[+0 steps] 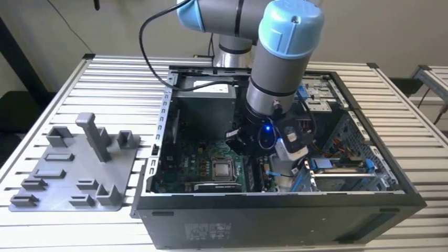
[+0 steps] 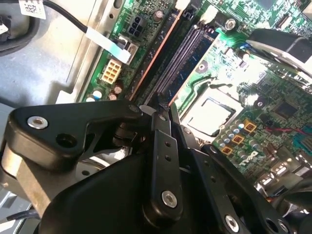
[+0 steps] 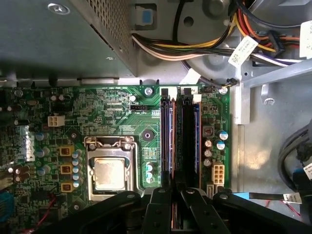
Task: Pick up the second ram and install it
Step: 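Insert the second ram into the second slot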
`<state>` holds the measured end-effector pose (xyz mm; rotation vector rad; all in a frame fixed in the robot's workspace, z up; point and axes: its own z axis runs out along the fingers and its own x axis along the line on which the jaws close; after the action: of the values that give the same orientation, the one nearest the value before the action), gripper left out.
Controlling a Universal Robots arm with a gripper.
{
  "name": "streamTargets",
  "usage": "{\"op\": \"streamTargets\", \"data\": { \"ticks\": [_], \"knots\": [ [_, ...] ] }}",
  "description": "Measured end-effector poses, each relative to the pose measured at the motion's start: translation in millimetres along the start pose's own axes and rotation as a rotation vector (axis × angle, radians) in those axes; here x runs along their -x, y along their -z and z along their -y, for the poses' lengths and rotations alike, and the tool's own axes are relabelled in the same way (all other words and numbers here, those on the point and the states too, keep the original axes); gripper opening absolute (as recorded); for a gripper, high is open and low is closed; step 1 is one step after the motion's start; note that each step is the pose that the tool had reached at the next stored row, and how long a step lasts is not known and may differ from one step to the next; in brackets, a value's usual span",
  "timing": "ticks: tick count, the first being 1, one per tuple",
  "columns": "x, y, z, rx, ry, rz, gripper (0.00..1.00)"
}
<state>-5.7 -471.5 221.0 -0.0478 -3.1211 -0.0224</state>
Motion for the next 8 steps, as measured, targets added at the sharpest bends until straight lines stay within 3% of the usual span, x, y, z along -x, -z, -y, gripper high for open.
{"op": "streamTargets", "data": {
  "ticks": [8],
  "knots": [
    [0.0,0.0,0.0,-0.0004,0.029,0.0035,0.14]
  ]
}}
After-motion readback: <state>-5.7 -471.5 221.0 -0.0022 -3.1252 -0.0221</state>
